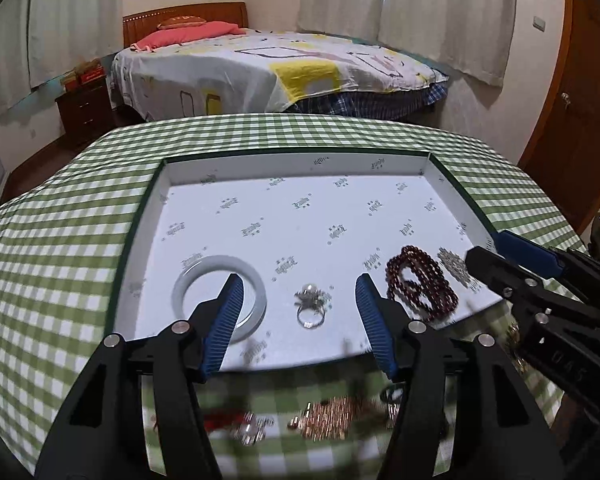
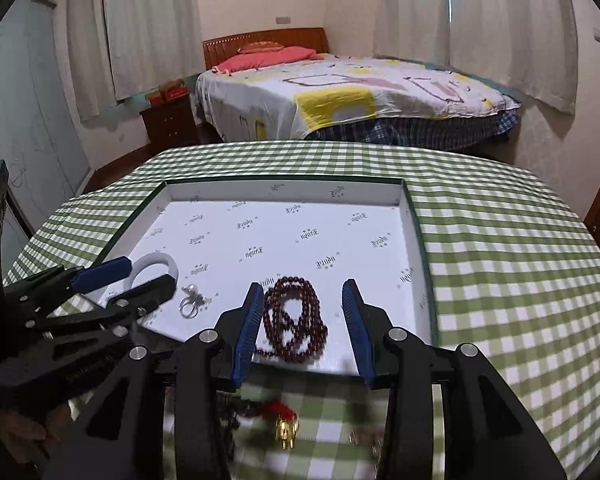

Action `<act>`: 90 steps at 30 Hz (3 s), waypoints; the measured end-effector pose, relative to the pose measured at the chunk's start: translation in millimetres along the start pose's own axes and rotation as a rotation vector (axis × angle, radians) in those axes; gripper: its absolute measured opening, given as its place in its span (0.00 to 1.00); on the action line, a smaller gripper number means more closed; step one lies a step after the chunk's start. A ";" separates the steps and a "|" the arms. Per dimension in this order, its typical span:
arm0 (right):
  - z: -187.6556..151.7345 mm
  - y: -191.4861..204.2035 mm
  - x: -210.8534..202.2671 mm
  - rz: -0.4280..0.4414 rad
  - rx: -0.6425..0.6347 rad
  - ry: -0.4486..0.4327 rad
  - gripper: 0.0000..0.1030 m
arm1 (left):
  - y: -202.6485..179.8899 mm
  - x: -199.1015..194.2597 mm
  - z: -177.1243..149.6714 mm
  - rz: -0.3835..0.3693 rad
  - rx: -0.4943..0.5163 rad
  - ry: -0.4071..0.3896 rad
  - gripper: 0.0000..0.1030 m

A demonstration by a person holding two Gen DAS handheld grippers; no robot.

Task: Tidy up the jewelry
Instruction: 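Carry ring and bracelet into the jewelry box and open both grippers, then grasp the black cord pendant with the right gripper, then grasp the gold pendant with red tassel using the left gripper while the right holds the black pendant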

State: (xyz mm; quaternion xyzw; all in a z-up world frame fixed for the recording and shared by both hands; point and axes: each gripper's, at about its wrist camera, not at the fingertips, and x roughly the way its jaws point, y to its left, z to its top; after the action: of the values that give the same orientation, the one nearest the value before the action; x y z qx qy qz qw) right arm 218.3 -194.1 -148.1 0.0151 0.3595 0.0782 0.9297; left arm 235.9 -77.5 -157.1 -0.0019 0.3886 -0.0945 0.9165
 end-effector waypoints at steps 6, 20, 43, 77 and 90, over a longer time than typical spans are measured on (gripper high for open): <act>-22.7 3.5 -20.4 -0.001 0.011 0.014 0.40 | 12.7 -26.3 -17.5 0.011 -0.019 0.002 0.56; -62.8 40.4 2.8 0.070 -0.031 0.147 0.33 | 64.1 -47.4 -67.6 0.094 -0.085 0.086 0.56; -70.9 36.9 7.5 0.075 -0.063 0.158 0.18 | 59.9 -25.0 -72.3 0.107 -0.083 0.121 0.56; -71.6 36.6 6.4 0.079 -0.062 0.151 0.18 | 69.7 -22.7 -77.5 0.071 -0.037 0.121 0.21; -71.6 35.1 3.1 0.087 -0.054 0.147 0.18 | 64.8 -34.6 -84.5 0.077 -0.020 0.113 0.21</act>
State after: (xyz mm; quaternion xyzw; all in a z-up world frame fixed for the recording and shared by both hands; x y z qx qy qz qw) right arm 167.8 -161.0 -200.3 -0.0004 0.4233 0.1289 0.8967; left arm 163.3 -1.8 -196.4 0.0095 0.4402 -0.0552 0.8961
